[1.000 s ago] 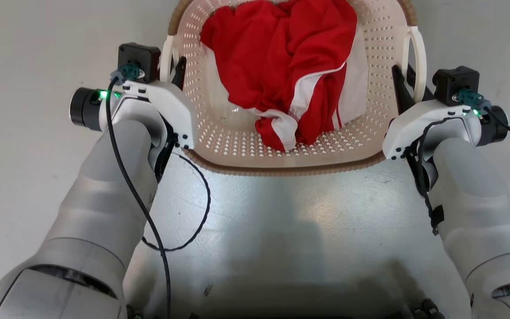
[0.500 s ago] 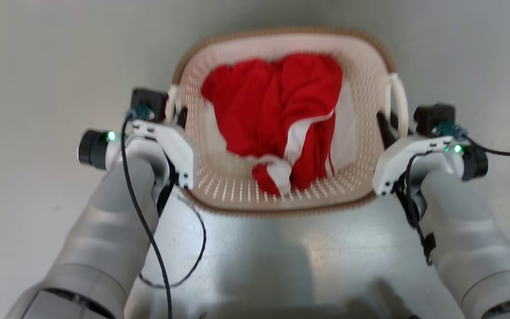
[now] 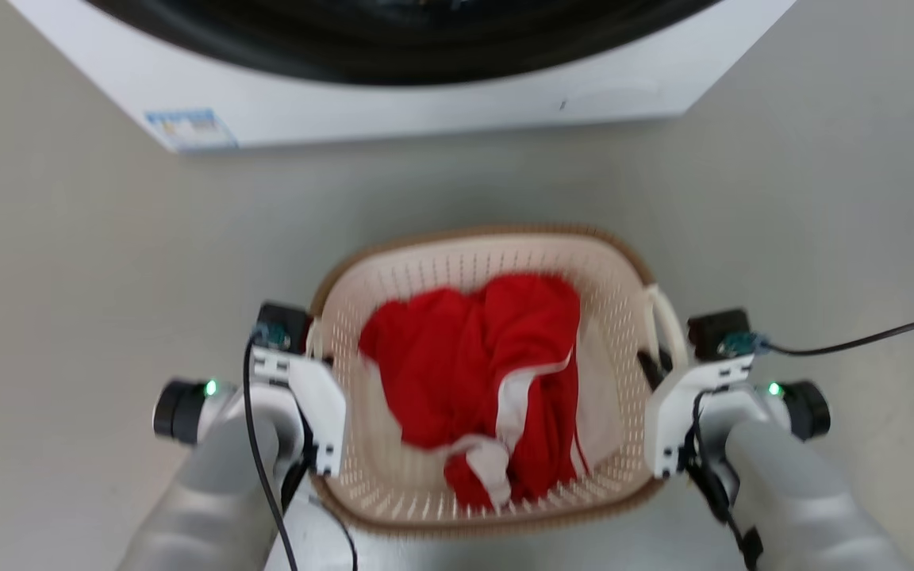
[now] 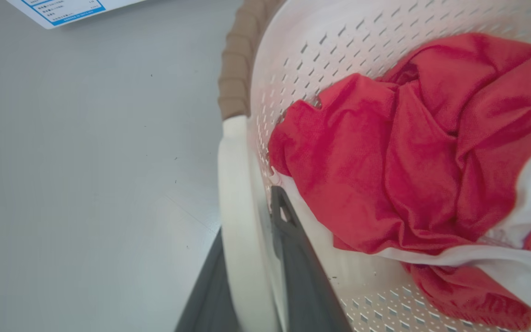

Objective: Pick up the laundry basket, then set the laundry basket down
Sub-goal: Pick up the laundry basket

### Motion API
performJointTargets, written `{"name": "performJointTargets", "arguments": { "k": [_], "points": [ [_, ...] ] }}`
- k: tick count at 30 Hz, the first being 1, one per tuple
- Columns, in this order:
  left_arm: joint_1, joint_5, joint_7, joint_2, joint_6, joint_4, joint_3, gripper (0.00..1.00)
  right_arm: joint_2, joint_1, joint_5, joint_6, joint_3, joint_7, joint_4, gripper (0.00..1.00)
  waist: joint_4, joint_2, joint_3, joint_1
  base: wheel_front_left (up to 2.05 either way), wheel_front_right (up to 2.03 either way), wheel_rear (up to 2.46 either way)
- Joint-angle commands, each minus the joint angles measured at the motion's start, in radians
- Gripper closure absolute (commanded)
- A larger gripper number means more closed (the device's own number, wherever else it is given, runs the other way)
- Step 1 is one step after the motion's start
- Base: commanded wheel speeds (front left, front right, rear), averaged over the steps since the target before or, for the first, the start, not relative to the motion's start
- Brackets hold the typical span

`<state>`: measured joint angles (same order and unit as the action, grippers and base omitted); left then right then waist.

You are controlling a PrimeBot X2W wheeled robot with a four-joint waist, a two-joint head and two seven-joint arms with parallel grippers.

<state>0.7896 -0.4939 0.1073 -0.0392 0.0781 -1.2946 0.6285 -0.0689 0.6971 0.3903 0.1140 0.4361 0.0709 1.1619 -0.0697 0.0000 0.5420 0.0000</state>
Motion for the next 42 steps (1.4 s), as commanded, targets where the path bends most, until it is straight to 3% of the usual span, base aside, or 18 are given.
{"name": "performJointTargets", "arguments": {
  "k": [1, 13, 21, 42],
  "points": [
    [-0.027, 0.01, 0.0, -0.011, 0.009, 0.014, 0.007, 1.0, 0.019, -0.033, -0.001, 0.017, 0.046, -0.005, -0.031, 1.0, -0.027, 0.0, -0.087, 0.0, 0.0, 0.0, 0.0],
    [-0.217, -0.073, -0.094, -0.011, 0.006, 0.062, 0.084, 1.0, 0.019, -0.171, 0.092, 0.017, 0.201, -0.136, -0.077, 1.0, -0.056, 0.0, -0.361, 0.0, 0.0, 0.0, 0.0],
    [-0.308, -0.133, -0.172, -0.011, -0.009, 0.126, 0.16, 1.0, 0.019, -0.224, 0.121, 0.017, 0.253, -0.202, -0.085, 1.0, -0.061, 0.0, -0.484, 0.0, 0.0, 0.0, 0.0],
    [-0.313, -0.223, -0.187, -0.011, -0.021, 0.138, 0.265, 1.0, 0.019, -0.253, 0.144, 0.017, 0.282, -0.24, -0.104, 1.0, -0.072, 0.0, -0.549, 0.0, 0.0, 0.0, 0.0]
  ]
}}
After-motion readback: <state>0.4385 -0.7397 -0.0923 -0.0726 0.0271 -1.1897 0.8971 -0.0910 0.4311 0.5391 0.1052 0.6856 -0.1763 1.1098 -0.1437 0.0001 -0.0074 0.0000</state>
